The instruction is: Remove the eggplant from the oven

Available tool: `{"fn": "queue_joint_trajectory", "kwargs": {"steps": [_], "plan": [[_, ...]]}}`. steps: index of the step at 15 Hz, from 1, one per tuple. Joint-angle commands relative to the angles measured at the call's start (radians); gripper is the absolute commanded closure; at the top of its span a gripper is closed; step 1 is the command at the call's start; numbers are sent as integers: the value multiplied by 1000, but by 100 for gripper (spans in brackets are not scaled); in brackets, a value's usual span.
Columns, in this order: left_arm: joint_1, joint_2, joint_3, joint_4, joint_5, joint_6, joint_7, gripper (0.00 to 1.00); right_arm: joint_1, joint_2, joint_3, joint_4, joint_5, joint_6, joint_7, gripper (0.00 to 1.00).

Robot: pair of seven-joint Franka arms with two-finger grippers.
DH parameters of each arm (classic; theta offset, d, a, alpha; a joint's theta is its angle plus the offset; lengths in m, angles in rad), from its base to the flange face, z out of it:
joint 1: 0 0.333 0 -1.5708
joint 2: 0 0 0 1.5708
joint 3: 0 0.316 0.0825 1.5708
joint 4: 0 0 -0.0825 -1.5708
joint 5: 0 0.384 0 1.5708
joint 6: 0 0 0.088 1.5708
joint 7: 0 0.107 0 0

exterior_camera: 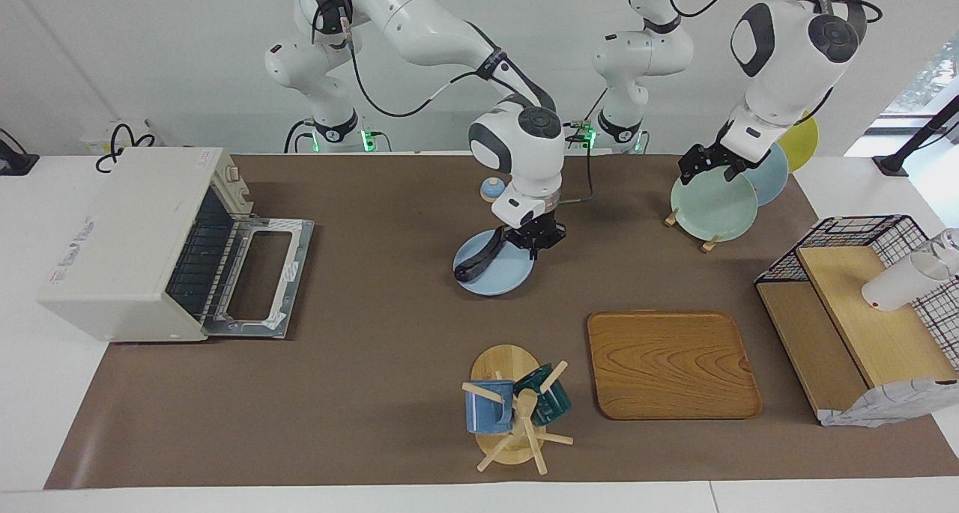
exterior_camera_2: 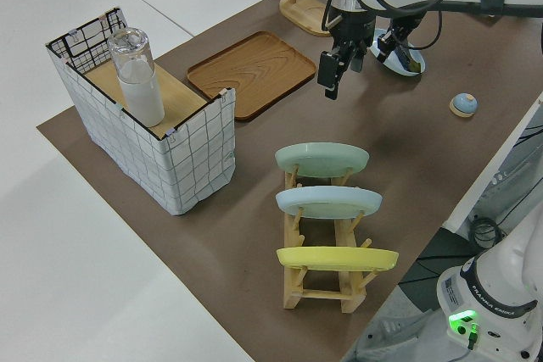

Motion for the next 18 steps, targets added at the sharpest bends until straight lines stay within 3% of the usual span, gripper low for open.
{"fn": "queue_joint_trajectory", "kwargs": {"steps": [1,2,6,9,11,14,16,18], "plan": [[41,-56,-7,-111,-3,88,14,0,-56,-4,5,29,13,21,-35,46],[44,-56,-7,-126,-3,109,15,0,-76,-16,5,43,10,8,-71,38],[35,-50,-8,-157,-3,143,12,0,-187,-118,0,32,11,-148,-219,38],[13,-36,-11,-166,-4,183,14,0,-331,-217,-4,-78,2,-287,-420,80],[-79,1,-11,-171,-15,268,6,0,-430,-267,-6,-190,-11,-295,-485,100],[-216,9,-11,-163,-47,296,-20,0,-481,-329,-4,-355,-160,-273,-496,100],[-327,13,-11,-163,-53,336,-58,0,-562,-350,-3,-444,-189,-224,-525,100],[-449,76,-11,-157,-94,414,-111,0,-605,-353,-3,-510,-194,-171,-554,100]]}}
